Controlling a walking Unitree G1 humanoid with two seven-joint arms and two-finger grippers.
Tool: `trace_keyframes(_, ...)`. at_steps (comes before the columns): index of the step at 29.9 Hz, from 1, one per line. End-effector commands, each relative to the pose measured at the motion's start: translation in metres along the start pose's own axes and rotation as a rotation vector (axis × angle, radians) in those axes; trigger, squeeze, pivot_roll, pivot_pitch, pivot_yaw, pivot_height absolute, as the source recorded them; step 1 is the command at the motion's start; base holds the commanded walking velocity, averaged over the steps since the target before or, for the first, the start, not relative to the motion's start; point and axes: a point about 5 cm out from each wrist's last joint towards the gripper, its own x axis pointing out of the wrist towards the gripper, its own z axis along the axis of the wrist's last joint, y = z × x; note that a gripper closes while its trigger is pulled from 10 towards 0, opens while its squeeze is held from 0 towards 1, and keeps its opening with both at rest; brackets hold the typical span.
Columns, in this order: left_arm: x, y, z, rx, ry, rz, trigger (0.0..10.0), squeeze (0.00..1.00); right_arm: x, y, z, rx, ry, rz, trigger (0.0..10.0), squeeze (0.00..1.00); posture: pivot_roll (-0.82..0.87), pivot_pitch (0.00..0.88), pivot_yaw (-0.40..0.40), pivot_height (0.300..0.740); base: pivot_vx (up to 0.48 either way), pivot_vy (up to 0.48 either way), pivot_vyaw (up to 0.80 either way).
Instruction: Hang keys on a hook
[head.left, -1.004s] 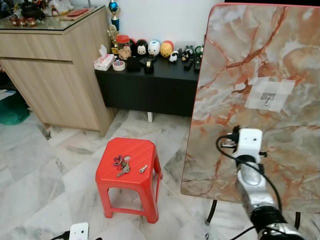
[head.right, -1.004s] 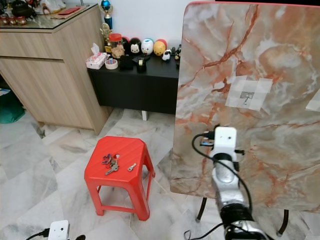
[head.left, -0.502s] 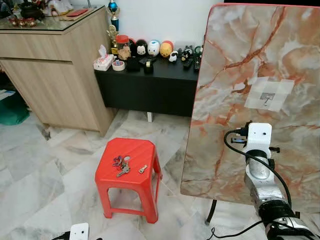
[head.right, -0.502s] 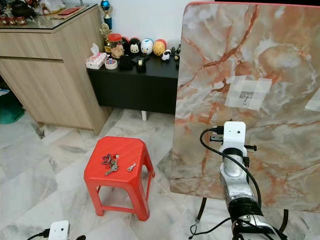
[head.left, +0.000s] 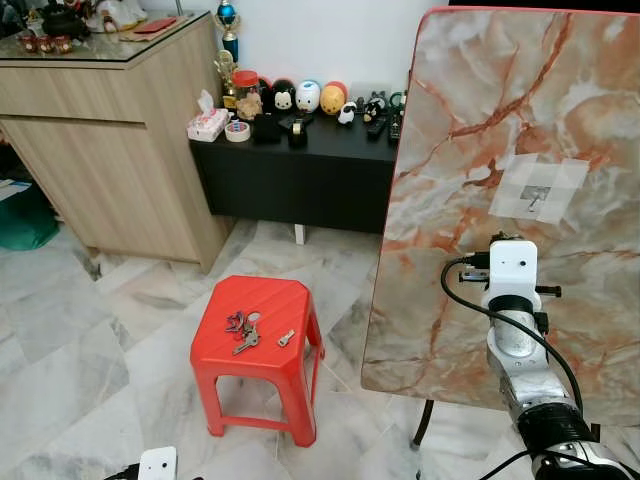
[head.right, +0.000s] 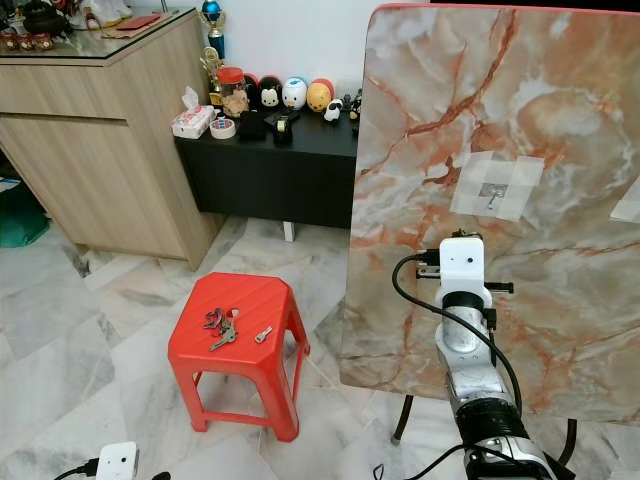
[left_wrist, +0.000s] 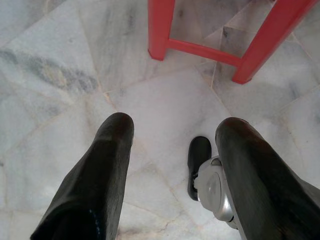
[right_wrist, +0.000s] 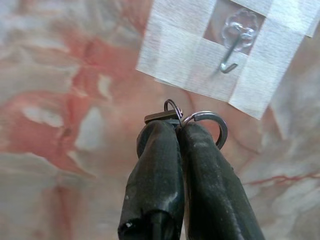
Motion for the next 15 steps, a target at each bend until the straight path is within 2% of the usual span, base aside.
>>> trace_keyframes(1, -0.002, 0.004, -0.007, 0.015, 0.029, 0.008, 10.0, 0.0, 0.003, -0.008, 0.004, -0.01, -0.008, -0.028, 10.0, 0.0, 0.02, 0.0, -0.015, 0.74, 0.0, 0.0, 0.0)
trace_keyframes(8, -0.002, 0.005, -0.006, 0.019, 0.028, 0.007, 10.0, 0.0, 0.009, -0.019, 0.01, -0.036, 0.004, -0.054, 10.0, 0.0, 0.02, 0.0, -0.01, 0.74, 0.0, 0.0, 0.0)
trace_keyframes(15, -0.001, 0.005, -0.004, 0.021, 0.023, 0.006, 10.0, 0.0, 0.01, -0.021, 0.009, -0.06, 0.024, -0.052, 10.0, 0.0, 0.02, 0.0, -0.008, 0.74, 0.0, 0.0, 0.0)
